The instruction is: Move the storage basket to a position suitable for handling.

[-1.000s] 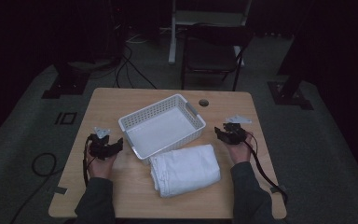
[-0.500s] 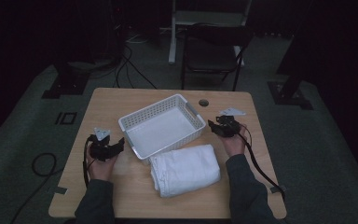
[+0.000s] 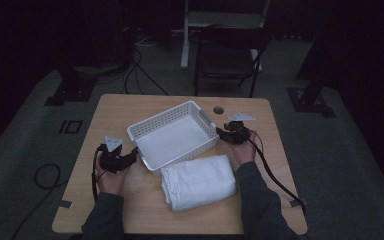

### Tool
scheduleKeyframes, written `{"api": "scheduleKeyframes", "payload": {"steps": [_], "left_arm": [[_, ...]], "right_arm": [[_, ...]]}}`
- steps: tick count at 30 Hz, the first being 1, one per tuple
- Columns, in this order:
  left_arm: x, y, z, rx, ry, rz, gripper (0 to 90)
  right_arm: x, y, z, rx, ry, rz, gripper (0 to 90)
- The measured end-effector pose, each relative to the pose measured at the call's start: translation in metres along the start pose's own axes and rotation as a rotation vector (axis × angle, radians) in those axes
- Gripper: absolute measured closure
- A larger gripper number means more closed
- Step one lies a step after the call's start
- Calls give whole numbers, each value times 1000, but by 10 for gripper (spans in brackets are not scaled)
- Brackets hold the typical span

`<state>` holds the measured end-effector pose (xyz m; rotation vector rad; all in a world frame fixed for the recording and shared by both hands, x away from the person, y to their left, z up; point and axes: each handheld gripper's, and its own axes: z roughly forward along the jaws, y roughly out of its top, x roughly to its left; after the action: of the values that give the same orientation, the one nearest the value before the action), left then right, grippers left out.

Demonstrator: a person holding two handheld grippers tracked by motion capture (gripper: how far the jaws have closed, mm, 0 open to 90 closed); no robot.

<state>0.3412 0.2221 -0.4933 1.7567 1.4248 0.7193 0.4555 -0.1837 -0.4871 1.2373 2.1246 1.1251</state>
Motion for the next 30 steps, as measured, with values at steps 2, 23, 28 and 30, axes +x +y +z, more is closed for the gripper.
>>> {"api": "scheduleKeyframes", "payload": {"steps": [2,23,28,30], "left_arm": [[-2,0,0,0,1,7,367],[-19,0,-4,25,-93,42,363],[-21,1,-3,23,-67,66,380],[-20,1,-2,22,-65,66,381]], "right_arm": [[1,1,3,3,4,0,564],[4,2,15,43,4,-11,652],[4,2,16,43,10,-10,678],[4,2,16,44,15,-12,690]]}}
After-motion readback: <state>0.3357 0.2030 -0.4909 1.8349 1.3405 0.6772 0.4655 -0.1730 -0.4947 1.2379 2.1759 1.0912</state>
